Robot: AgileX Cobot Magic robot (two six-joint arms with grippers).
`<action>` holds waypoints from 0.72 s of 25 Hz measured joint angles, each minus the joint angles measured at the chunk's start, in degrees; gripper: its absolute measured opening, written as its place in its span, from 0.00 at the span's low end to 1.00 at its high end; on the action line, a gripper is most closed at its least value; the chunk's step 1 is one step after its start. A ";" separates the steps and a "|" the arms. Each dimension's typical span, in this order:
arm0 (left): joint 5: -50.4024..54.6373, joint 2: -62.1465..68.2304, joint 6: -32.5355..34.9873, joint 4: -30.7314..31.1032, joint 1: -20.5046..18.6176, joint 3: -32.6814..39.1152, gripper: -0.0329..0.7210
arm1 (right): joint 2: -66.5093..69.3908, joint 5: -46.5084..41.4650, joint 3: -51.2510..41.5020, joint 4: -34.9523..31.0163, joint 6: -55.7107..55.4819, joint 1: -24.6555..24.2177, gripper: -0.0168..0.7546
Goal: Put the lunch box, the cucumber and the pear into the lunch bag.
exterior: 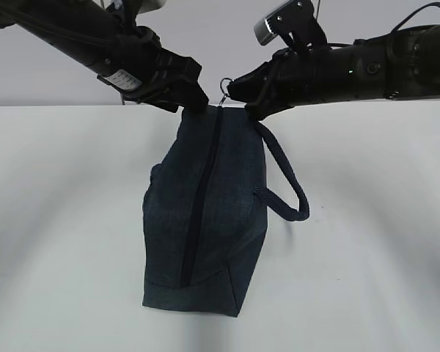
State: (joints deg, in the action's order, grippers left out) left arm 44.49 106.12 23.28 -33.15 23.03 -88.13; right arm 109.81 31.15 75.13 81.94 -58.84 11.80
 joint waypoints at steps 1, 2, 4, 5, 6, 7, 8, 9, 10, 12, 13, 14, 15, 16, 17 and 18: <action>0.00 0.02 0.00 0.00 0.00 -0.06 0.50 | 0.00 0.00 0.00 0.00 -0.14 0.00 0.02; -0.07 0.15 0.00 0.00 0.00 -0.06 0.47 | 0.00 0.00 0.00 0.00 -0.34 0.00 0.02; -0.27 0.68 0.00 -0.17 0.00 -0.06 0.43 | 0.00 0.00 0.00 0.00 -0.44 0.00 0.02; -0.51 1.08 0.00 -0.28 0.00 -0.06 0.42 | 0.00 0.00 0.00 0.04 -0.44 0.00 0.02; -0.75 1.42 -0.01 -0.27 0.00 -0.06 0.40 | 0.00 0.00 0.00 0.13 -0.44 0.00 0.02; -1.12 1.69 -0.06 -0.43 0.00 -0.06 0.39 | 0.00 0.00 0.00 0.13 -0.57 0.00 0.02; -1.43 1.91 -0.06 -0.65 0.00 -0.06 0.38 | 0.00 0.00 0.00 0.13 -0.57 0.00 0.02; -1.65 2.08 -0.06 -0.71 0.00 -0.06 0.36 | 0.00 0.00 0.00 0.17 -0.68 0.00 0.02; -1.73 2.16 -0.06 -0.84 0.00 -0.06 0.32 | 0.00 0.00 0.00 0.17 -0.68 0.00 0.02; -1.77 2.23 -0.08 -0.89 0.00 -0.06 0.23 | 0.00 0.00 0.00 0.17 -0.76 0.00 0.02; -1.77 2.23 0.04 -0.89 0.00 -0.06 0.17 | 0.00 0.00 0.00 0.17 -0.76 0.00 0.02; -1.77 2.23 0.22 -0.89 0.00 -0.06 0.12 | 0.00 0.00 0.00 0.17 -0.76 0.00 0.02; -1.77 2.28 0.38 -0.89 0.00 -0.06 0.09 | 0.00 0.00 0.00 0.17 -0.76 0.00 0.02; -1.77 2.28 0.49 -0.89 0.00 -0.06 0.08 | 0.00 0.00 0.00 0.17 -0.76 0.00 0.02; -1.77 2.28 0.64 -0.89 0.00 -0.06 0.07 | 0.00 0.00 0.00 0.17 -0.76 0.00 0.02; -1.77 2.28 0.89 -0.89 0.00 -0.06 0.07 | 0.00 0.00 0.00 0.17 -0.76 0.00 0.02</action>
State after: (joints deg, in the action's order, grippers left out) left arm 42.72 108.40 24.17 -34.04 23.03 -88.19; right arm 109.81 31.15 75.13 82.11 -59.61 11.80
